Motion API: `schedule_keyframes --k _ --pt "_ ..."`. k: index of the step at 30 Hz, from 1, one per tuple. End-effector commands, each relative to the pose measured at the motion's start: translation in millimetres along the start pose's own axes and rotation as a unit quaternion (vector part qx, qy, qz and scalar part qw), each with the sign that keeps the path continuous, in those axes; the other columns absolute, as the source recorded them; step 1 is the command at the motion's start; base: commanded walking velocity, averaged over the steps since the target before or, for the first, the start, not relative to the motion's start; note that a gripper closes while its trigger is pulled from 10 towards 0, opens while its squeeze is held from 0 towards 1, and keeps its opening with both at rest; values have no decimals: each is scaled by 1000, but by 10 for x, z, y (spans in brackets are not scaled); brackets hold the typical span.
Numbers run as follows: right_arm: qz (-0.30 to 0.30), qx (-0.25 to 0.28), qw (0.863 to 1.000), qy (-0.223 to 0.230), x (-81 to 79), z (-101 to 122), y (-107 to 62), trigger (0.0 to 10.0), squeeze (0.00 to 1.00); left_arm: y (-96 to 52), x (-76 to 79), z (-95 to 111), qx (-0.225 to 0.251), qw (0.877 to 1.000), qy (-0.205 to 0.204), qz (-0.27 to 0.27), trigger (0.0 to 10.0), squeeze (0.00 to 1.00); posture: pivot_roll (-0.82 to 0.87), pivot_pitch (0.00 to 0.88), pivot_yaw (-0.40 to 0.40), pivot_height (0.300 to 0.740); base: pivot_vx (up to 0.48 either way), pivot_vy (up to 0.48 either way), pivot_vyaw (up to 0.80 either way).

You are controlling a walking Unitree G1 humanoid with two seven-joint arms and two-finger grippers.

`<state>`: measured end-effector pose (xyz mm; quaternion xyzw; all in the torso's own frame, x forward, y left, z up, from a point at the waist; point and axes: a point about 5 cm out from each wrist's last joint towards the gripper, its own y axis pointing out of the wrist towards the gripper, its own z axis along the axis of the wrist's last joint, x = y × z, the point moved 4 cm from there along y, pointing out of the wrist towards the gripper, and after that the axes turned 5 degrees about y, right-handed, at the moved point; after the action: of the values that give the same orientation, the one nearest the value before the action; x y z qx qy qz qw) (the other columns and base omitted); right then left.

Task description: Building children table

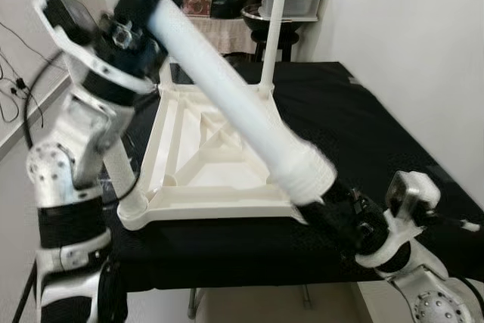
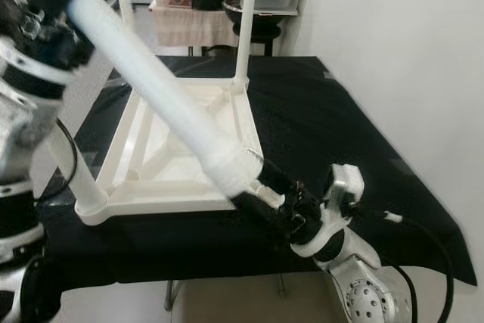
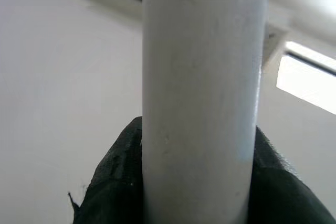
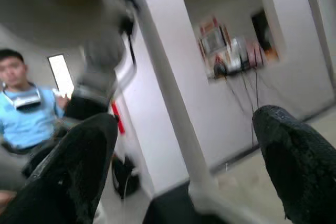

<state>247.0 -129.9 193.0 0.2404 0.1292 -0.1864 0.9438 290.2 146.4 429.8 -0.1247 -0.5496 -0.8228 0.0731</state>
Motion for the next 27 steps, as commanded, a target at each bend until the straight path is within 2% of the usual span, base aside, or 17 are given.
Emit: schedule_keyframes --k 1,2,3,5,7,8,12,14,16,18,19,21,23,26,27 --pt "-4 -17 1000 -3 7 -43 -11 10000 1000 6 -25 26 -4 1000 20 6 0 0 -45 0 -24 740 0 0 0" --pt "-2 -38 999 -7 3 -89 -18 10000 1000 34 -53 22 -19 998 52 18 0 0 -46 0 -25 740 0 0 0" --pt "-2 -38 999 -7 3 -89 -18 10000 1000 34 -53 22 -19 998 52 18 0 0 -46 0 -25 740 0 0 0" --pt "-4 -91 996 -23 11 -218 -39 10000 1000 84 -130 9 -40 992 114 43 0 0 -46 0 -26 740 0 0 0" --pt "-4 -91 996 -23 11 -218 -39 10000 1000 84 -130 9 -40 992 114 43 0 0 -46 0 -26 740 0 0 0" --pt "-5 -108 994 -28 22 -274 -44 10000 1000 99 -160 21 -39 990 128 51 0 0 -44 0 -27 740 0 0 0" --pt "-9 -119 992 -37 40 -315 -38 10000 1000 109 -207 12 -49 986 148 61 0 0 -44 0 -26 740 0 0 0" --pt "-20 -119 991 -64 92 -277 -10 10000 1000 77 -312 -204 -124 969 198 74 0 0 -42 0 -24 740 0 0 0" --pt "-20 -119 991 -64 92 -277 -10 10000 1000 77 -312 -204 -124 969 198 74 0 0 -42 0 -24 740 0 0 0" --pt "-30 -133 985 -102 155 -226 13 10000 1000 -72 -450 -608 -231 939 243 75 0 0 -43 0 -21 740 0 0 0" --pt "-33 -140 983 -114 176 -215 20 10000 1000 -143 -492 -742 -265 927 253 73 0 0 -44 0 -21 740 0 0 0" --pt "-33 -140 983 -114 176 -215 20 10000 1000 -143 -492 -742 -265 927 253 73 0 0 -44 0 -21 740 0 0 0" --pt "-40 -148 978 -141 212 -188 43 10000 1000 -316 -558 -1016 -324 908 260 62 0 0 -45 0 -16 740 0 0 0" --pt "-45 -147 976 -153 231 -163 63 10000 1000 -374 -561 -1114 -339 904 255 57 0 0 -46 0 -13 740 0 0 0" --pt "-57 -145 972 -174 273 -128 98 10000 1000 -419 -541 -1211 -351 903 243 49 0 0 -46 0 -10 740 0 0 0"
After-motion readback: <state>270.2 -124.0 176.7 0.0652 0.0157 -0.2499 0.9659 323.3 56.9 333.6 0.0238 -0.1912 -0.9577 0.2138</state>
